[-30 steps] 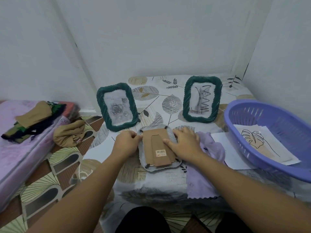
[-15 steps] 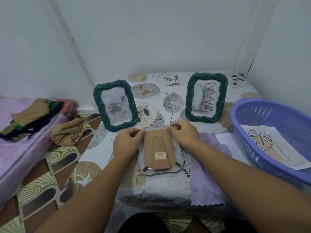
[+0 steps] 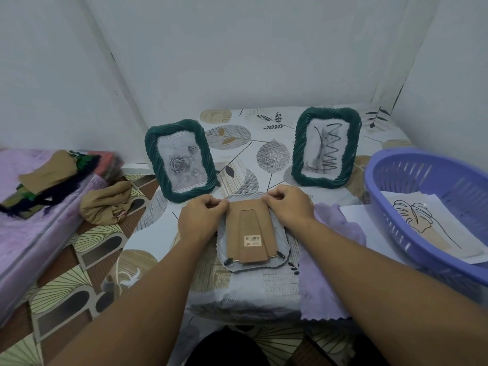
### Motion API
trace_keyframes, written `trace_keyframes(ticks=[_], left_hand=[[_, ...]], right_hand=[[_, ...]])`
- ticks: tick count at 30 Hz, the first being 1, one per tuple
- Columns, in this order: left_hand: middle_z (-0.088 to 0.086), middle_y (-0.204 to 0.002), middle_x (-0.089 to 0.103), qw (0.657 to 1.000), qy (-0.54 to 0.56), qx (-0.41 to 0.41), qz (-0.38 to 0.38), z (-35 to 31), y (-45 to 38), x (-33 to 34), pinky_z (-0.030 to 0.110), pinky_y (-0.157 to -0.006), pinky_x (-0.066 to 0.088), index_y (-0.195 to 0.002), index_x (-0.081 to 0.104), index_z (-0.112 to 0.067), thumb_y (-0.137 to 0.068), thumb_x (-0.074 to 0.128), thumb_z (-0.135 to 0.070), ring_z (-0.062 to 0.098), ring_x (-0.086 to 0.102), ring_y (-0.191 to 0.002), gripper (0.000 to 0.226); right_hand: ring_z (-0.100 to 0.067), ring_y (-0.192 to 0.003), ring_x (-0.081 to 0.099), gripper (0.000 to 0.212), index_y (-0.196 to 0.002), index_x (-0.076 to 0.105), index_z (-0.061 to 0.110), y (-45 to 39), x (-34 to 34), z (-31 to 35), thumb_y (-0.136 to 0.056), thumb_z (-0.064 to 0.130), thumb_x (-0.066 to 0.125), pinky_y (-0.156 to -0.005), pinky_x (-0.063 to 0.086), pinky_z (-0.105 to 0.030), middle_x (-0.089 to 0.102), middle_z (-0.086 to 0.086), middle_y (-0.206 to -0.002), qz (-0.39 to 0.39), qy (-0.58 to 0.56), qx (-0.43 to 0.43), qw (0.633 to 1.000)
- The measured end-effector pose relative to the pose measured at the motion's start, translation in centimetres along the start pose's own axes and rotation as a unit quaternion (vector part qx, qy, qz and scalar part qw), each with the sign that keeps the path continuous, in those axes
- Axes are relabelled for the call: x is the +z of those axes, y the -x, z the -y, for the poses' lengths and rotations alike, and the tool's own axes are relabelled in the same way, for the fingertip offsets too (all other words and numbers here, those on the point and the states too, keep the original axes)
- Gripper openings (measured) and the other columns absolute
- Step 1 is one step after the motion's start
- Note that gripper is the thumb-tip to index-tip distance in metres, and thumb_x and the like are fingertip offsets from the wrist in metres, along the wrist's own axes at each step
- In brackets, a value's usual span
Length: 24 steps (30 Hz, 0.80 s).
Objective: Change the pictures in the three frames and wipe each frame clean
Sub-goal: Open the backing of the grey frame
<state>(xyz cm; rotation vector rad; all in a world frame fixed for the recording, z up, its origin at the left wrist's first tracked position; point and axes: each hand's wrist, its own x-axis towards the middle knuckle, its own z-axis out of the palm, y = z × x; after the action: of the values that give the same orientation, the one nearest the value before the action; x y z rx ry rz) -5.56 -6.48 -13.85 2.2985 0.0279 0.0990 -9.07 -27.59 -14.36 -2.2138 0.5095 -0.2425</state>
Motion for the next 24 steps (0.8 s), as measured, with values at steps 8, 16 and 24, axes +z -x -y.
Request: trace_keyframes(ticks=[8,16,24], left_hand=[[-0.013,-0.08,0.073,0.998,-0.006,0.055,-0.002,0.66,0.44,-0.42,0.024,-0.065,0.046,-0.087,0.079,-0.028,-0.095,0.066,-0.037,0.006,0.065,-0.078,0.018],[-0.014,-0.084,0.073,0.998,-0.012,0.059,-0.009,0.7,0.4,-0.31,0.025,-0.066,0.044,-0.091,0.079,-0.028,-0.097,0.064,-0.037,0.007,0.065,-0.082,0.019],[-0.011,-0.088,0.074,0.999,-0.017,0.042,0.022,-0.11,0.44,-0.99,0.029,-0.074,0.049,-0.095,0.079,-0.027,-0.097,0.064,-0.036,0.011,0.067,-0.087,0.018]], right_hand=[[-0.011,-0.091,0.067,0.017,-0.088,0.076,0.028,-0.09,0.06,0.03,-0.087,0.044,0.071,-0.088,0.053,-0.034,0.074,0.015,-0.087,-0.003,0.007,0.003,1.0],[-0.015,-0.095,0.068,0.011,-0.082,0.074,0.031,-0.35,-0.01,0.0,-0.09,0.033,0.068,-0.09,0.054,-0.036,0.075,0.012,-0.093,0.004,0.0,0.015,1.0],[-0.015,-0.101,0.067,0.013,-0.094,0.078,0.03,-0.18,-0.75,-0.05,-0.094,0.036,0.066,-0.091,0.051,-0.033,0.075,0.012,-0.098,0.028,0.004,-0.008,1.0]])
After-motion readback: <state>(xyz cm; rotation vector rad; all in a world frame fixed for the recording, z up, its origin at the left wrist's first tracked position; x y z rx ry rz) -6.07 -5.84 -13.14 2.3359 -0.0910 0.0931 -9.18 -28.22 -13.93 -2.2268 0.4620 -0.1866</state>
